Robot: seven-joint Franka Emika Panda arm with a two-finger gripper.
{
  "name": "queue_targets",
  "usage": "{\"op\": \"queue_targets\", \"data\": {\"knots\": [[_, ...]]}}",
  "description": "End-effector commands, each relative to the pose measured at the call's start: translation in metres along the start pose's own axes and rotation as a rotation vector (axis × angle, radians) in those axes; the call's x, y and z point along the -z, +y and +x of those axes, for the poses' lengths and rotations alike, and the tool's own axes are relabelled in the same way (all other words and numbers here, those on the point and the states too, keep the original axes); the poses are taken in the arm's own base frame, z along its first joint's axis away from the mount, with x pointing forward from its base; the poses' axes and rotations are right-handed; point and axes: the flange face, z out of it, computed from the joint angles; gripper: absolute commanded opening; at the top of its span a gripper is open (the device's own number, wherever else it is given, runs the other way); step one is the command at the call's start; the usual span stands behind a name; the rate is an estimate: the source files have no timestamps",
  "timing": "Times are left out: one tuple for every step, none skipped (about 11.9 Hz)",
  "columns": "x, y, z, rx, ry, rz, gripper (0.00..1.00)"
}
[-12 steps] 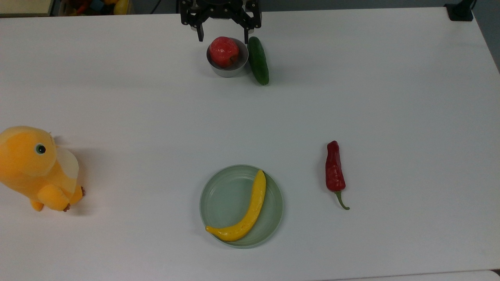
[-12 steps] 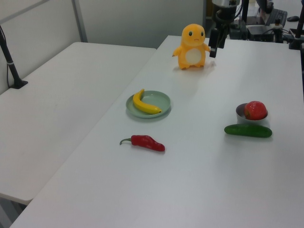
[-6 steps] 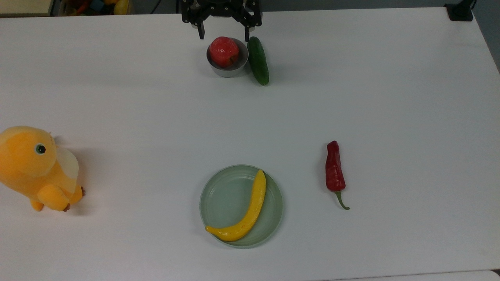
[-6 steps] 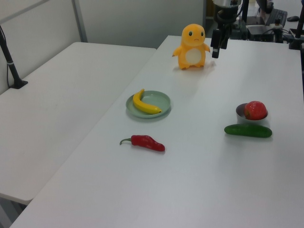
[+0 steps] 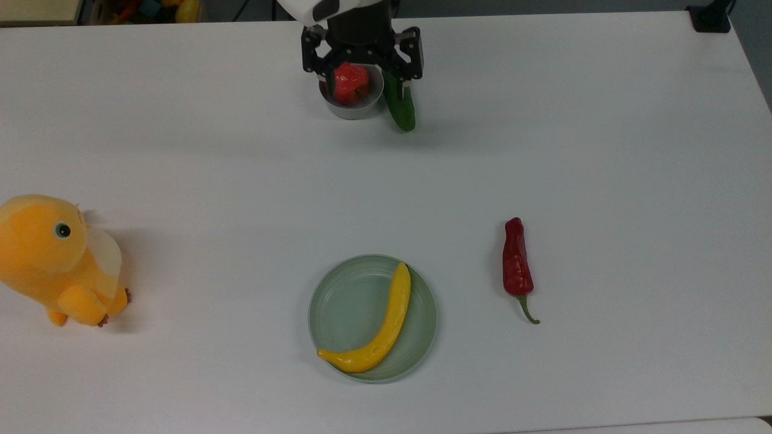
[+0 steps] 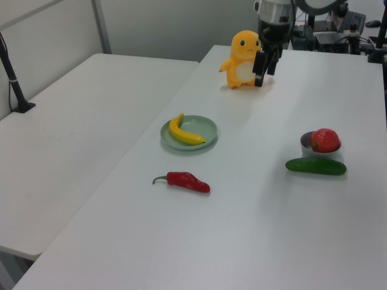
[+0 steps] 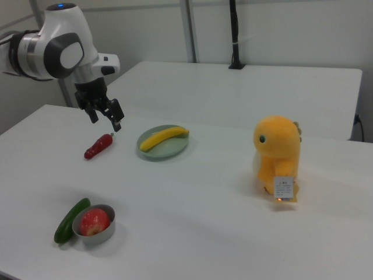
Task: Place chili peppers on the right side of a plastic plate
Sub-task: 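Move the open gripper over to the red chili pepper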
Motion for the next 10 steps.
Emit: {"op": "queue_targets", "data": {"knots": [[-0.016,-0.017,0.009,0.001,0.04,0.024,1.0],[-0.03,-0.023,0.013,0.009,0.037,0.022,1.0],[-0.034,-0.03,0.023,0.018,0.065,0.032,1.0],[-0.039,-0.038,0.031,0.023,0.069,0.036,1.0],[-0.05,-0.045,0.045,0.013,0.069,0.042,1.0],[-0.066,-0.07,0.055,0.024,0.071,0.046,1.0],[-0.084,-0.09,0.056,0.016,0.082,0.051,1.0],[-0.092,-0.109,0.059,-0.009,0.146,0.083,1.0],[-0.108,-0.131,0.059,-0.03,0.19,0.106,1.0],[-0.127,-0.152,0.055,-0.072,0.201,0.125,1.0]]}}
